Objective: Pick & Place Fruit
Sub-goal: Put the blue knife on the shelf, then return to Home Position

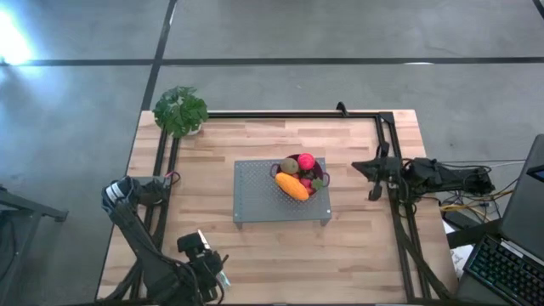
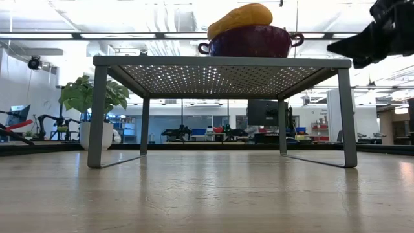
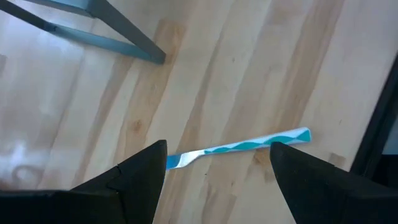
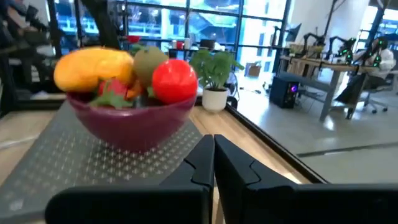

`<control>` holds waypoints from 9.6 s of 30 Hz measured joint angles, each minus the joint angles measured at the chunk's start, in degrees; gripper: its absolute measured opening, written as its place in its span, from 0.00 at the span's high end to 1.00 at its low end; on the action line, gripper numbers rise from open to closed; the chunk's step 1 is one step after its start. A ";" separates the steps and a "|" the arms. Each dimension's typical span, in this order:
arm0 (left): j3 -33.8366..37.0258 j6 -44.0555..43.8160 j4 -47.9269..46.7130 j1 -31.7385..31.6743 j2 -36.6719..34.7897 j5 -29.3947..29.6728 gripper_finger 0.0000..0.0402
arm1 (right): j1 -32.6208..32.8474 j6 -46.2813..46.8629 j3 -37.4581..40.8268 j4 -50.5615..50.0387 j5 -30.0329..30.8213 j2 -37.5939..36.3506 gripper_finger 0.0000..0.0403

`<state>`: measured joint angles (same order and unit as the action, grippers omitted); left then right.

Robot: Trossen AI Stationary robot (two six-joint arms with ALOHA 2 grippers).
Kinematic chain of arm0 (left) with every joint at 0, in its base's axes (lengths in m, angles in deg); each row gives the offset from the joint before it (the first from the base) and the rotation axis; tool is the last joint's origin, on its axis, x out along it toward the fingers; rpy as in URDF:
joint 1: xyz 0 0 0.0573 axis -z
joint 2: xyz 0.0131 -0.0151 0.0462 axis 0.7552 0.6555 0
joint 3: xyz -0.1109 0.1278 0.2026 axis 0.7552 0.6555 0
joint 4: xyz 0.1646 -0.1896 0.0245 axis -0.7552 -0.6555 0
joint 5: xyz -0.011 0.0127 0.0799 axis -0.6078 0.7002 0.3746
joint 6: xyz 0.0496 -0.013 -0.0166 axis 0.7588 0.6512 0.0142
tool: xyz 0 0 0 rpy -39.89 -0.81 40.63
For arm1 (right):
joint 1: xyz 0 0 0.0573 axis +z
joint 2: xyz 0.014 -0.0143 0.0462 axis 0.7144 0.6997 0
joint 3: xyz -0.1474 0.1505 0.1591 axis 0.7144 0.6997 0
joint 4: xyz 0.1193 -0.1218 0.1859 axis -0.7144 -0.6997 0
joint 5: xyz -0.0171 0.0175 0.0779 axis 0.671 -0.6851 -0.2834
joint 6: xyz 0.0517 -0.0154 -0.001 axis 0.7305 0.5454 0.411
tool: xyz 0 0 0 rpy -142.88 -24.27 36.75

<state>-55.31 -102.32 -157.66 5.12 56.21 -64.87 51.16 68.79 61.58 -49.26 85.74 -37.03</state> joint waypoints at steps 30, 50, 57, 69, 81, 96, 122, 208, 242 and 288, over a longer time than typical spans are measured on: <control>10.26 26.75 15.86 0.98 0.66 -2.27 0.28 | 0.04 -7.91 2.28 -4.02 -0.15 0.83 0.98; 21.51 30.78 34.19 -1.21 0.66 -6.62 0.28 | 0.04 -7.88 2.28 -4.04 -0.15 0.85 0.98; 26.55 30.83 41.13 -1.25 0.66 -7.06 0.29 | 0.04 -7.88 2.28 -4.04 -0.15 0.85 0.98; 29.34 34.94 45.00 -1.29 0.56 -8.78 0.49 | 0.04 -7.88 2.26 -4.01 -0.15 0.82 0.98; 30.09 40.17 45.98 -1.92 0.50 -8.04 0.79 | 0.04 -7.88 2.26 -4.01 -0.15 0.85 0.98; 29.18 44.63 45.35 -2.00 0.57 -6.34 0.90 | 0.04 -7.87 2.26 -4.02 -0.15 0.85 0.98; -1.96 87.42 19.48 -9.01 0.44 9.42 0.90 | 0.02 -7.88 2.26 -4.01 -0.15 0.85 0.98; 5.83 152.09 19.20 -50.73 -6.27 -38.46 0.90 | 0.04 -7.86 2.24 -4.01 -0.15 0.82 0.98; 5.81 149.03 18.85 -50.56 -6.86 -34.80 0.80 | 0.04 -7.87 2.25 -4.01 -0.15 0.85 0.98; 29.14 93.02 65.04 -44.36 -49.93 -17.03 0.79 | 0.04 -7.86 2.24 -4.01 -0.15 0.85 0.98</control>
<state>-26.17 -9.30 -92.62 -39.24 6.28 -81.90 51.20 60.93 63.81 -53.27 85.60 -36.18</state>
